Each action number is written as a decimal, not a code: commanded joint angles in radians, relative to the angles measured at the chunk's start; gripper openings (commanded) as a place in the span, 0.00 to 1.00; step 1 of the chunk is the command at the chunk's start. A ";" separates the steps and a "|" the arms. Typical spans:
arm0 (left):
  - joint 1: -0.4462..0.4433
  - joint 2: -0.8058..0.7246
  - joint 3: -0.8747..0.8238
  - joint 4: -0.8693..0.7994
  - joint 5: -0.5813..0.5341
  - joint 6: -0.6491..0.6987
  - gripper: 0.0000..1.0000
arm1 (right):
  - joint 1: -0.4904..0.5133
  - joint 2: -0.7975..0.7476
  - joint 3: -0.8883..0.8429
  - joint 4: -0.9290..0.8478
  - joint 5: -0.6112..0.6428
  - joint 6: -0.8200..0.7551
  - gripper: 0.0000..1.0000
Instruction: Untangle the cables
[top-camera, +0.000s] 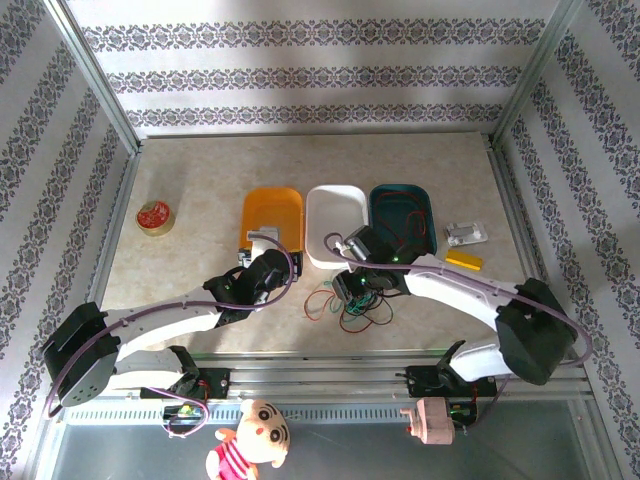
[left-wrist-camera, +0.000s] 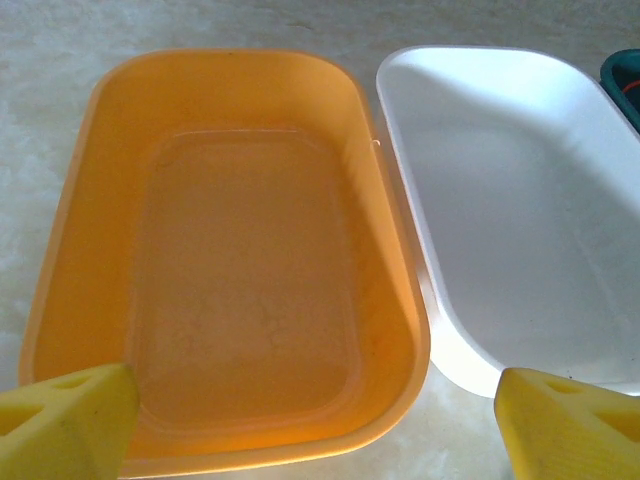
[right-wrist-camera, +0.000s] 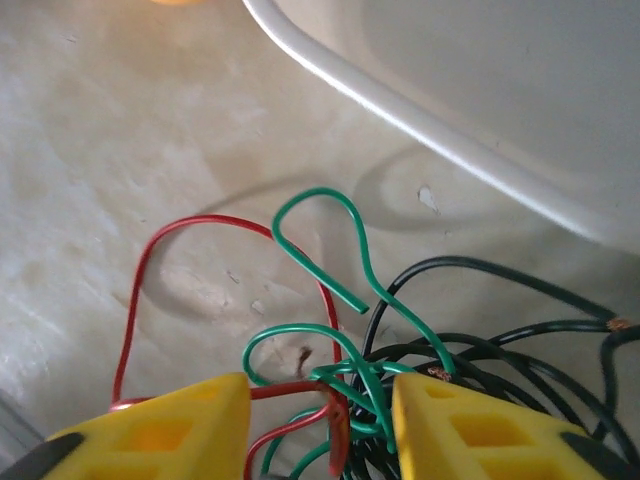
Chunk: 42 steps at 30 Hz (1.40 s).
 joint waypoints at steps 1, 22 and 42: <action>0.010 -0.025 -0.019 0.001 0.023 0.019 0.92 | -0.001 0.003 -0.006 0.007 0.045 -0.008 0.20; 0.008 -0.006 -0.055 0.264 0.403 0.188 0.96 | -0.057 -0.396 0.296 0.100 0.091 -0.063 0.00; 0.007 0.128 0.068 0.200 0.708 0.333 0.96 | -0.064 -0.496 0.417 0.223 0.119 -0.177 0.00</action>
